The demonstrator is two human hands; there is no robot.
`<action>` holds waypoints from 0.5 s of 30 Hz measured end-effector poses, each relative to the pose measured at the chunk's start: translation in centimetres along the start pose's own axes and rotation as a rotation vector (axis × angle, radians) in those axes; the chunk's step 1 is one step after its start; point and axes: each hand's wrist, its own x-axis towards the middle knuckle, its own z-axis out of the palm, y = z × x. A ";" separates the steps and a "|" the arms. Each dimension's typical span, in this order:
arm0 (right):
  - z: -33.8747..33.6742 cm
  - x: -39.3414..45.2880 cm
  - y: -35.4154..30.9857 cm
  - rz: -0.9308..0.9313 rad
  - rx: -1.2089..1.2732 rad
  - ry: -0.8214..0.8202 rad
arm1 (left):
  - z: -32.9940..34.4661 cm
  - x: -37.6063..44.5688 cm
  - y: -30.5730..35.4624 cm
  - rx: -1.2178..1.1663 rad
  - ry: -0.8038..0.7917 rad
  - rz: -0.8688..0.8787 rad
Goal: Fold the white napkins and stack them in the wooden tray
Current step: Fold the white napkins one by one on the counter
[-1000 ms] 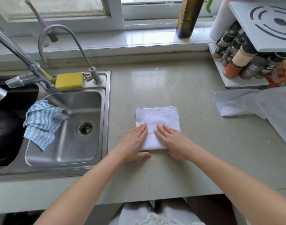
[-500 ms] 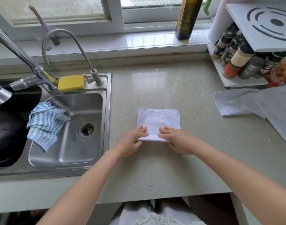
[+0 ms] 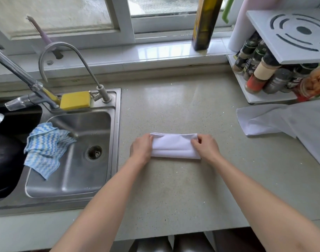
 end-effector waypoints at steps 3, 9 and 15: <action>1.0 -0.1 -0.2 0.037 -0.057 0.076 | 0.5 0.4 0.1 0.032 0.020 -0.041; 2.1 -0.5 -0.5 0.065 -0.104 0.141 | 0.5 1.4 0.7 0.126 0.032 -0.085; 2.4 -0.5 -0.3 0.103 -0.030 0.186 | 1.0 1.7 0.6 0.152 0.063 -0.071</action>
